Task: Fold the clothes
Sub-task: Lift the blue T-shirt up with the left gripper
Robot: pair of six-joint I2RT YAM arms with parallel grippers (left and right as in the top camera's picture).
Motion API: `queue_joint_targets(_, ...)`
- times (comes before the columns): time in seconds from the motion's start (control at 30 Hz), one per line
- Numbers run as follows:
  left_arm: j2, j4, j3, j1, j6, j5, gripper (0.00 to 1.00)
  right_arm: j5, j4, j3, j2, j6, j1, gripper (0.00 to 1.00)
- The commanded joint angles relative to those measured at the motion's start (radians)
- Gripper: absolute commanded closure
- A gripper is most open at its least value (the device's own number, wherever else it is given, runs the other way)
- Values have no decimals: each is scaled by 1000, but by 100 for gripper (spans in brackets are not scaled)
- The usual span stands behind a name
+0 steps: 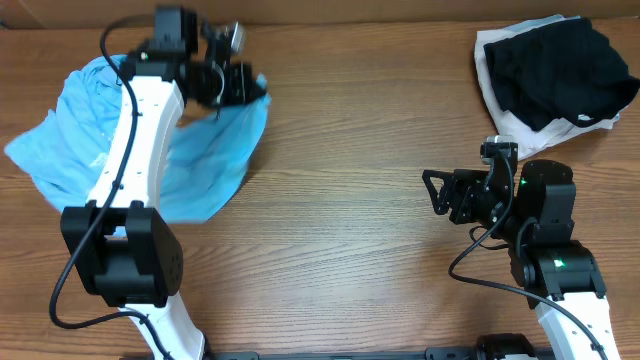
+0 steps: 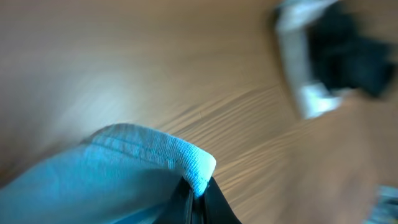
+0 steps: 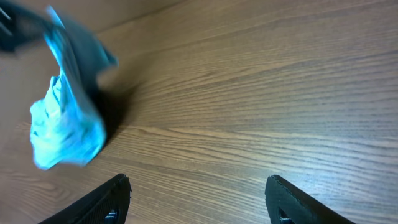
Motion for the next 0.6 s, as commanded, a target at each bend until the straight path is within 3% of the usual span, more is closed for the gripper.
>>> queue_joint_targets(0.0, -11, 42, 237, -62, -13, 253, 96, -29, 6, 26, -1, 24, 4, 27)
queue_joint_targets(0.27, -11, 97, 652, -152, -138, 256, 96, -116, 43, 26, 0, 24, 5, 27)
queue_joint_targets(0.57, -12, 97, 879, -166, -209, 278, 96, -164, 66, 26, 74, 24, 8, 30)
